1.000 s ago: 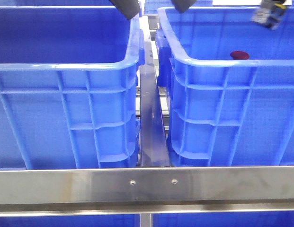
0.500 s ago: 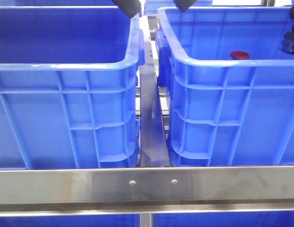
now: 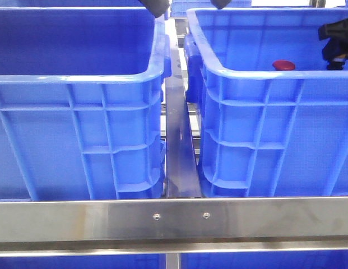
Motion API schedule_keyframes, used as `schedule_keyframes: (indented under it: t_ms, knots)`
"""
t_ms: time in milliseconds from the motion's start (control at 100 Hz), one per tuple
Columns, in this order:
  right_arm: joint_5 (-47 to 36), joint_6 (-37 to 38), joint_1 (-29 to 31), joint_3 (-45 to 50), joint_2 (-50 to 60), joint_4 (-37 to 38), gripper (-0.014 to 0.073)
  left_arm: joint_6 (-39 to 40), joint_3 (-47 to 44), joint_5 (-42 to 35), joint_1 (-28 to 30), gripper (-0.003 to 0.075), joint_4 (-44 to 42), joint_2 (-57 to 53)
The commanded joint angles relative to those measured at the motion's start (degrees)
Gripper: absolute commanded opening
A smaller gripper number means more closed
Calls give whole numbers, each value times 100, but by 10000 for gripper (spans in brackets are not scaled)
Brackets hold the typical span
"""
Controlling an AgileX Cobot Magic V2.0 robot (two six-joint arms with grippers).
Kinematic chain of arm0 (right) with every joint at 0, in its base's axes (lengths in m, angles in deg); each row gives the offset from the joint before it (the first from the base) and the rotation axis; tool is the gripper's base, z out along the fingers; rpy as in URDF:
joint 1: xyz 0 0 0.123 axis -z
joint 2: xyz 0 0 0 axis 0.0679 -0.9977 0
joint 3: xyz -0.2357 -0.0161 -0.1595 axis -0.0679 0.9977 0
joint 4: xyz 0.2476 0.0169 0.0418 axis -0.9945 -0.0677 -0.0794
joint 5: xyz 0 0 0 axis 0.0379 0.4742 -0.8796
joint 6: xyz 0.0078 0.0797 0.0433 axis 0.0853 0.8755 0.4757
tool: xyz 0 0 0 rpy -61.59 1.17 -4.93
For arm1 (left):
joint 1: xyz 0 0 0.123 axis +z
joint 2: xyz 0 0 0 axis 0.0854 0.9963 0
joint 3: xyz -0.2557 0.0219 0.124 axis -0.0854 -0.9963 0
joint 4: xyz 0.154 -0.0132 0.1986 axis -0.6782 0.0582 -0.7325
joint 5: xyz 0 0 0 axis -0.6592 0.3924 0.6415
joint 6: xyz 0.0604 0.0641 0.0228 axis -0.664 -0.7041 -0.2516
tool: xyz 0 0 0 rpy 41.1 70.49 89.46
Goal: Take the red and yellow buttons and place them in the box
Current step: 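Move the yellow button over the crate beside the red button, then lower the yellow button into the crate and open the right gripper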
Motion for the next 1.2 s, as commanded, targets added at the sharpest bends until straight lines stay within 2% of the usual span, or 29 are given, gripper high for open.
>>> schedule_keyframes:
  t_ms: [0, 270, 510, 920, 1190]
  knots:
    - [-217, -99, -9, -224, 186, -132, 245, -6, 189, -269, -45, 650, 112, -283]
    - [-277, -99, -9, -224, 99, -142, 255, -6, 189, -269, -45, 650, 112, -283]
    - [49, -99, -9, -224, 99, -161, 407, -6, 189, -269, -45, 650, 112, -283]
    - [-22, -99, -4, -218, 317, -161, 409, -6, 189, -258, -45, 650, 112, -283]
    - [-40, -99, 137, 215, 1256, -161, 405, -6, 189, -386, -45, 650, 112, -283]
